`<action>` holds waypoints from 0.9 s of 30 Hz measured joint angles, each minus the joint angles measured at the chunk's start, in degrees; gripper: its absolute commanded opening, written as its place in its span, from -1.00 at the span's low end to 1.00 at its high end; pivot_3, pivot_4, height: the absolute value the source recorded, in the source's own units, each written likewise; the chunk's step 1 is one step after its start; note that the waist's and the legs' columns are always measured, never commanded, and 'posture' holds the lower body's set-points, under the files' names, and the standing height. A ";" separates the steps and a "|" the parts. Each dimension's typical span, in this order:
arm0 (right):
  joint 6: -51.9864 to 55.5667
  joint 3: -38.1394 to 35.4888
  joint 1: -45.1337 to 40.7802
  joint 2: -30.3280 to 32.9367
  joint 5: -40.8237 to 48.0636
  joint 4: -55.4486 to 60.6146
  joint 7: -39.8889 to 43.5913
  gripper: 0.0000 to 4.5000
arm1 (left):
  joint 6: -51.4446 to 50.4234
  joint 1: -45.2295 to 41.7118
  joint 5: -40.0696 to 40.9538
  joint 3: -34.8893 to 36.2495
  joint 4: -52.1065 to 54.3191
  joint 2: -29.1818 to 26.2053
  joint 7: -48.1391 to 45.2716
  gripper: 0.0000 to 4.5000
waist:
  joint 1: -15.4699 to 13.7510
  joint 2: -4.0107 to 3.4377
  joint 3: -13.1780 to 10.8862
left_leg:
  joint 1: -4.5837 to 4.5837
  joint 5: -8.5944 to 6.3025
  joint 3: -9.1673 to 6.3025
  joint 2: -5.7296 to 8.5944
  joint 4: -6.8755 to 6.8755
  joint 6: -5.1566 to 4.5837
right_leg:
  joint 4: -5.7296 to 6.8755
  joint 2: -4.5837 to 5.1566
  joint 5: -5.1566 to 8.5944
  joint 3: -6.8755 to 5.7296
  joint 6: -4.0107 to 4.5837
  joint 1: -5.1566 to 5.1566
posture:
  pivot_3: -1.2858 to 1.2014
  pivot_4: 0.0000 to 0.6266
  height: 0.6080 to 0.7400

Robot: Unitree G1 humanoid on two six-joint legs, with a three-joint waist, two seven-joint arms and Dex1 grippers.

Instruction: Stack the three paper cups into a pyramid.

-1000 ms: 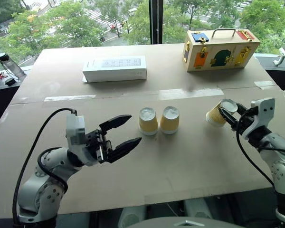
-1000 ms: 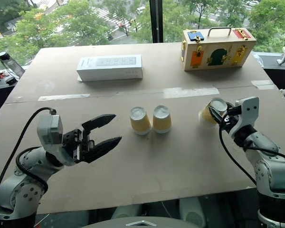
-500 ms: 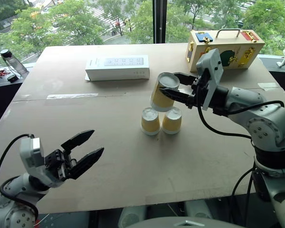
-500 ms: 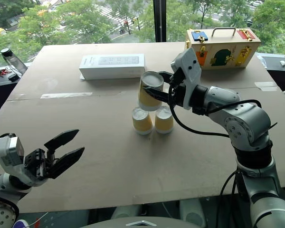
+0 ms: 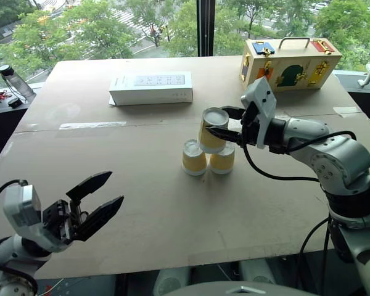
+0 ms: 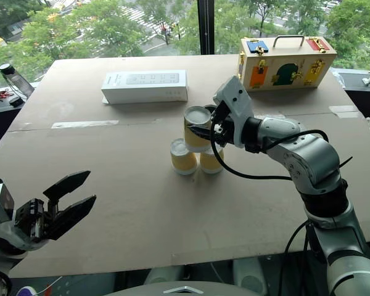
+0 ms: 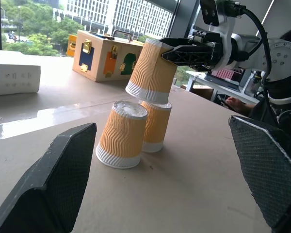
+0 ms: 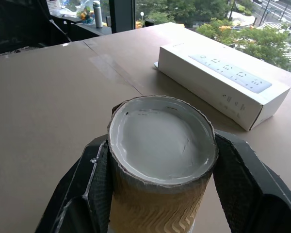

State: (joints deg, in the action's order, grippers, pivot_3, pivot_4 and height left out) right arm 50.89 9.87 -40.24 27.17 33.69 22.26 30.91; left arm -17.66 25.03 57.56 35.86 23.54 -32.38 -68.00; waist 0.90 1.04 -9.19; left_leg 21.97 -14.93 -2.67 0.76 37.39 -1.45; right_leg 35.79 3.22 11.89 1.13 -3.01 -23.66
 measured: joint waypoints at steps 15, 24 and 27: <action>-4.03 -5.10 5.22 1.96 0.76 3.70 5.91 1.00 | -0.77 -2.50 -0.43 -1.30 0.23 0.15 3.72 1.00 | -0.30 -0.01 -0.04 | 0.04 0.00 -0.06 0.01 -0.03 0.00 | -0.07 0.01 0.00 -0.04 -0.01 0.00 | 0.03 -0.52 1.00; -13.97 -25.87 37.64 10.83 8.48 12.68 20.48 1.00 | -2.75 -1.25 -12.84 -9.53 -0.39 -0.17 15.45 1.00 | -1.04 0.02 -0.04 | 0.06 -0.02 0.01 0.01 -0.06 -0.02 | -0.18 0.00 0.03 0.00 -0.05 0.04 | 0.03 -0.52 1.00; -20.58 -29.02 47.40 11.21 5.11 12.45 23.94 1.00 | -2.58 -1.26 -15.38 -9.47 -2.43 -1.23 15.68 1.00 | -0.53 0.03 -0.05 | -0.08 -0.02 0.06 -0.09 -0.06 -0.01 | -0.11 -0.06 0.17 0.01 -0.28 0.08 | 0.03 -0.52 1.00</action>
State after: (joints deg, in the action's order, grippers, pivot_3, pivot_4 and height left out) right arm 30.31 -19.14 7.16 38.38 38.80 34.70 54.85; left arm -20.25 23.77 42.18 26.39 21.12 -33.62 -52.33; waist 0.37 1.07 -9.24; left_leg 21.90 -14.95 -2.61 0.67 37.33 -1.46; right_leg 35.68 3.15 12.06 1.14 -3.29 -23.58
